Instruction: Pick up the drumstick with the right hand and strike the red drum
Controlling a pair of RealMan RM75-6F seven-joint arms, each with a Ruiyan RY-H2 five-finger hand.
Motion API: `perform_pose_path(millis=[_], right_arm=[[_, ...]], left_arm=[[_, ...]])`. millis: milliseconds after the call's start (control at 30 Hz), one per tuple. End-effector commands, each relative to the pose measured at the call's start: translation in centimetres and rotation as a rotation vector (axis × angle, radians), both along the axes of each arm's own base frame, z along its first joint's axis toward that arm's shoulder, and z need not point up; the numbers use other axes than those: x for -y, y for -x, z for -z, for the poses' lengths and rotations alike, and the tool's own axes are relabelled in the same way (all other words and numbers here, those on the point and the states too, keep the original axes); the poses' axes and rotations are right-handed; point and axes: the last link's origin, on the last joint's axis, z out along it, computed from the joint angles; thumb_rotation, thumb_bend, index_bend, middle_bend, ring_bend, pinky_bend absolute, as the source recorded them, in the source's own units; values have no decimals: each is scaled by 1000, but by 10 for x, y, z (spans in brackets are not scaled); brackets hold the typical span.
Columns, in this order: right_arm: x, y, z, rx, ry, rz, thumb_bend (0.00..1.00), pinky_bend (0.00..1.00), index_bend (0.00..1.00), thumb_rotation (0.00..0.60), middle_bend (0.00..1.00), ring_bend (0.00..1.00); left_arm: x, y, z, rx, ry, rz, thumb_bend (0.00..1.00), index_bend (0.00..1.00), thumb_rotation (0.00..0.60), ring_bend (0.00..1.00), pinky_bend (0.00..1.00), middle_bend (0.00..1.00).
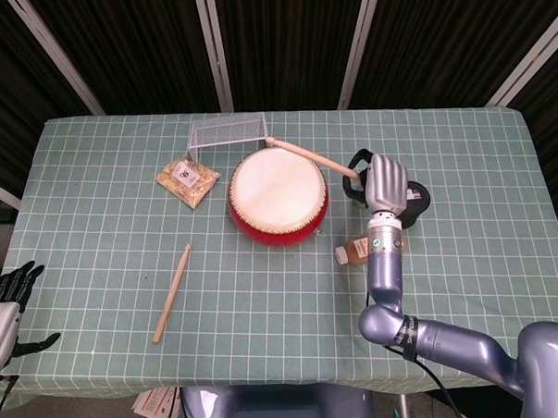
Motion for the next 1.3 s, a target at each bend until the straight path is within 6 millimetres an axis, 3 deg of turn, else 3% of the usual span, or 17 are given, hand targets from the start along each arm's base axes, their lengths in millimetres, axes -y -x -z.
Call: perform_pose_path(millis=[33,133,200,300,533,633,767,1000,1300], right_arm=[[-2,12,28,-623,-4,-210,583,947,1000,600,1000,1000],[-11,20,46,-898,2,-312,583,947,1000,600,1000,1000],[-15,21,53,-926,7,-331,584,947,1000,600,1000,1000],[-16,17,50,-846,32,-306,584,947,1000,600,1000,1000],[-18,-4,14,-455,109,-227,583,947,1000,600,1000,1000],[-25,0,-4,-390,120,-212,583,947,1000,600,1000,1000],[-43,17,-19,-381,89,-195,583,947,1000,600,1000,1000],[-95,62,-40,-396,-9,-181,583,947,994,600,1000,1000],[-155,121,-34,-462,-162,-75,583,947,979,600,1000,1000]], left_arm=[[0,0,0,6,4,-2,0,0,600,0,0,0],[0,1,0,7,6,-2,0,0,600,0,0,0],[0,1,-1,9,8,-2,0,0,600,0,0,0],[1,1,-1,11,8,0,0,0,600,0,0,0],[1,-1,0,13,8,1,0,0,600,0,0,0],[0,-2,1,17,6,-5,0,0,600,0,0,0],[1,-2,0,13,6,-9,0,0,600,0,0,0],[2,-2,0,12,9,-7,0,0,600,0,0,0],[3,-3,0,-4,-9,13,0,0,600,0,0,0]])
